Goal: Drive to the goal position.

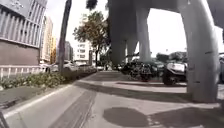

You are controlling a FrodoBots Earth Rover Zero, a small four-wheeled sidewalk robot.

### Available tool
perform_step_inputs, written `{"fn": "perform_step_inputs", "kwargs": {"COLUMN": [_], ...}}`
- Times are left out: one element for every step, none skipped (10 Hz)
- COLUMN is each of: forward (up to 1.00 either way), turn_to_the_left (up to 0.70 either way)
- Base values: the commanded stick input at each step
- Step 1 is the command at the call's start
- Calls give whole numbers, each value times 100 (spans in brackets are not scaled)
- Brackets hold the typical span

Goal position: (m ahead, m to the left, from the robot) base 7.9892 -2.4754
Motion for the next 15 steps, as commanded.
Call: {"fn": "perform_step_inputs", "kwargs": {"forward": [70,70,70,70,70,70,70,70,70,70,70,70,70,70,70], "turn_to_the_left": [0,0,0,0,0,0,7,13,11,3,0,0,0,0,0]}}
